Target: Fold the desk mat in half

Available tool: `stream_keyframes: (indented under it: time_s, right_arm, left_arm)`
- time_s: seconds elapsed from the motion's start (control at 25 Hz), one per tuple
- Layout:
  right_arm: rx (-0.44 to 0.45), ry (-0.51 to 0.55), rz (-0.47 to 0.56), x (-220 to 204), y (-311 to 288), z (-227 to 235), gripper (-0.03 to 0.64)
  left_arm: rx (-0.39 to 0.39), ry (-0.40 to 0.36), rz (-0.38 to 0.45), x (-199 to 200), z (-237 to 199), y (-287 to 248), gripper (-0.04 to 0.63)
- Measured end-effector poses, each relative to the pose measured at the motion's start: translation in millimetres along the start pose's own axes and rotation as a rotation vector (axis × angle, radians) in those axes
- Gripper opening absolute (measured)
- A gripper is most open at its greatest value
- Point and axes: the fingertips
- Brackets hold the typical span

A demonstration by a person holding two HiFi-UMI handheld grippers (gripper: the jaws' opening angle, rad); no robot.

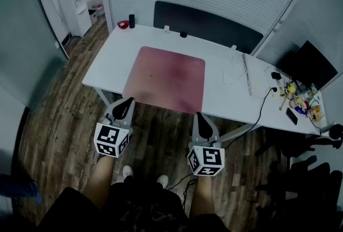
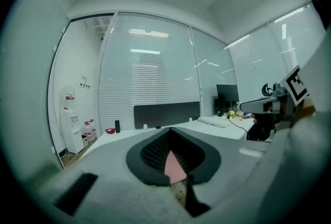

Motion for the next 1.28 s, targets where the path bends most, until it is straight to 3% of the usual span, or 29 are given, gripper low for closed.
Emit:
stream_keyframes:
  time_s: [0.6,1.28]
  right_arm:
    - [0.001,-0.001,0.017,-1.6,2.4,20.3,-0.003]
    - [0.059,-0.019,0.052,-5.6,12.7,64.7,-0.003]
  left_arm:
    - [0.021,0.008,-0.009,2.3,13.5,-7.5,-0.002]
    - [0.103,0.01,-0.012,4.6,42.7,-13.5,0.0]
Point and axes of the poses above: the fingertips, and each gripper's own axes: y backward along the fingers, z to its right, x out of its top, and after that the axes turned 11 degrees about -z, right-handed
